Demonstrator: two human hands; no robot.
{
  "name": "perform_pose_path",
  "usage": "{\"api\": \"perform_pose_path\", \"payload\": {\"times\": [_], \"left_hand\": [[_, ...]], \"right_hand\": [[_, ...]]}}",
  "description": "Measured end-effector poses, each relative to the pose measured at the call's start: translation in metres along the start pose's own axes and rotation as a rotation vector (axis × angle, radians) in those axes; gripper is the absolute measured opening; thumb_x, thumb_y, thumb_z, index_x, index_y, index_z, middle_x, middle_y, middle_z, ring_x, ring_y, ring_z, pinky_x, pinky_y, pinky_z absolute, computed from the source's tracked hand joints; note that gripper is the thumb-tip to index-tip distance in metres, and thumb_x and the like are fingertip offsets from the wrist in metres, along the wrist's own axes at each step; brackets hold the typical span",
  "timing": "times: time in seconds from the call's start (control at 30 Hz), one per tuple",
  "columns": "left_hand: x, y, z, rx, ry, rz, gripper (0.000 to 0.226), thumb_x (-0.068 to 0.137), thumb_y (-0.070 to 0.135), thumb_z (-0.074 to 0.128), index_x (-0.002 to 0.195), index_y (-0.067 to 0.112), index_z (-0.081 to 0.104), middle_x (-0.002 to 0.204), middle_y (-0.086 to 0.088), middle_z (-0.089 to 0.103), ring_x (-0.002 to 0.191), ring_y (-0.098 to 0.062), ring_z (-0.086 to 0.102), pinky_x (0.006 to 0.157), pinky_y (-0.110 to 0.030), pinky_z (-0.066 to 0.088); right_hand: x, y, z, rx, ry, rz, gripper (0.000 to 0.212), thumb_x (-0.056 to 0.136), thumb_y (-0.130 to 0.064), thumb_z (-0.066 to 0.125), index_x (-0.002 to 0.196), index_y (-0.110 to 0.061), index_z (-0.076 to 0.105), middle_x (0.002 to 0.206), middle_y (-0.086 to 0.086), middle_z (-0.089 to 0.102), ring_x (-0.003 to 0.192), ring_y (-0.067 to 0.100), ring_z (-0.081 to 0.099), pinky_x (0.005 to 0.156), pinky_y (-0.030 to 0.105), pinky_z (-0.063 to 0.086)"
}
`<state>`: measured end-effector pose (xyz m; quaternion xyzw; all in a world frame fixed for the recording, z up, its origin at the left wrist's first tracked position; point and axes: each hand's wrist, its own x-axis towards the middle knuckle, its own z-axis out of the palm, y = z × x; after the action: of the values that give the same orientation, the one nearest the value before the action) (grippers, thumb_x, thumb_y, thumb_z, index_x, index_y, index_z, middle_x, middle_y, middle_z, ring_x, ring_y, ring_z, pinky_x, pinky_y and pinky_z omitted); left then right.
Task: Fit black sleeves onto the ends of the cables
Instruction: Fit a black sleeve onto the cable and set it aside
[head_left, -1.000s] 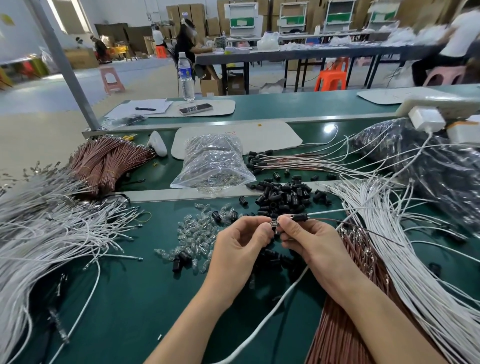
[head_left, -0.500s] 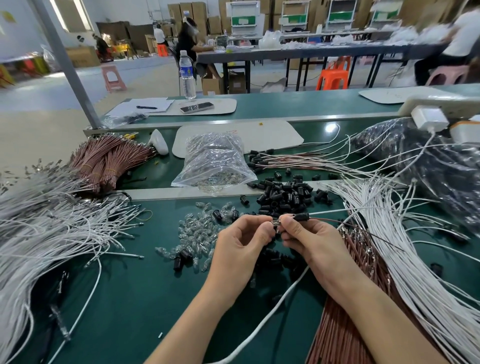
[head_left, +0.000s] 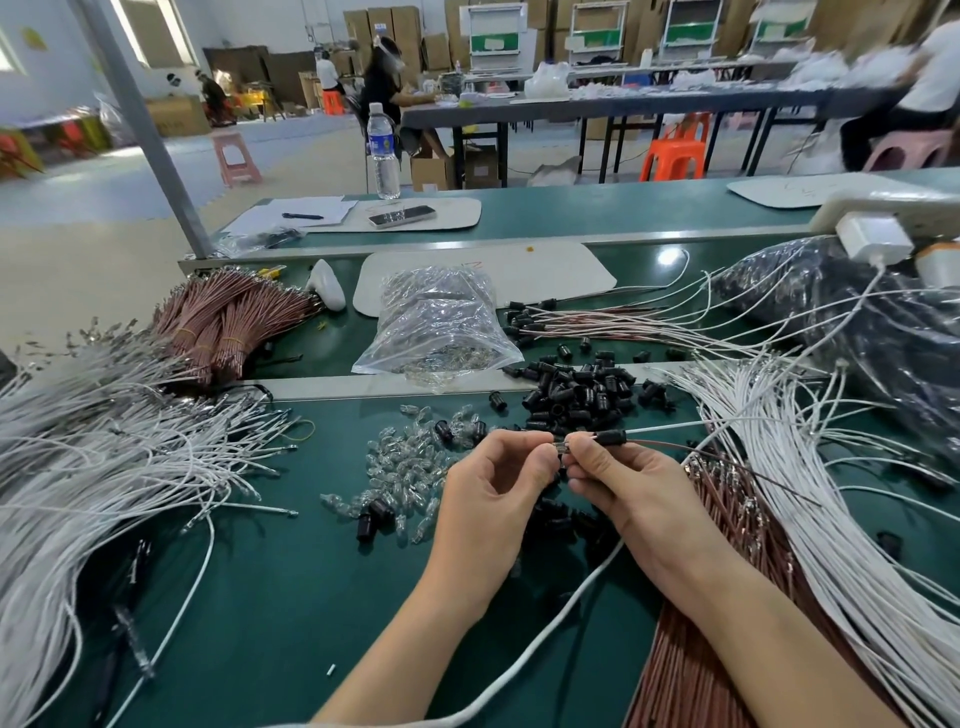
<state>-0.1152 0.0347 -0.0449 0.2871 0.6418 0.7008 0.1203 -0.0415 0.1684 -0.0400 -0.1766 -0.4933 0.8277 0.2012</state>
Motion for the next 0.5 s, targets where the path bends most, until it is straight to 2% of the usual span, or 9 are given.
{"api": "perform_pose_path", "payload": {"times": [0.27, 0.5], "left_hand": [[-0.0010, 0.0002, 0.0001, 0.044, 0.020, 0.035, 0.008, 0.096, 0.016, 0.070, 0.102, 0.020, 0.073, 0.092, 0.008, 0.077, 0.088, -0.007, 0.073, 0.078, -0.016, 0.053], [-0.0007, 0.0002, -0.0013, 0.077, 0.012, 0.049, 0.009, 0.096, 0.020, 0.069, 0.104, 0.023, 0.073, 0.095, 0.008, 0.077, 0.091, -0.009, 0.072, 0.081, -0.021, 0.055]], "right_hand": [[0.0023, 0.0016, -0.0034, 0.033, -0.020, 0.021, 0.031, 0.063, -0.032, 0.085, 0.084, -0.009, 0.083, 0.079, 0.005, 0.076, 0.071, 0.007, 0.071, 0.065, 0.015, 0.056], [0.0035, -0.0005, -0.0069, 0.015, -0.018, 0.042, 0.034, 0.062, -0.033, 0.086, 0.084, -0.007, 0.083, 0.079, 0.006, 0.076, 0.071, 0.008, 0.071, 0.065, 0.016, 0.057]]}}
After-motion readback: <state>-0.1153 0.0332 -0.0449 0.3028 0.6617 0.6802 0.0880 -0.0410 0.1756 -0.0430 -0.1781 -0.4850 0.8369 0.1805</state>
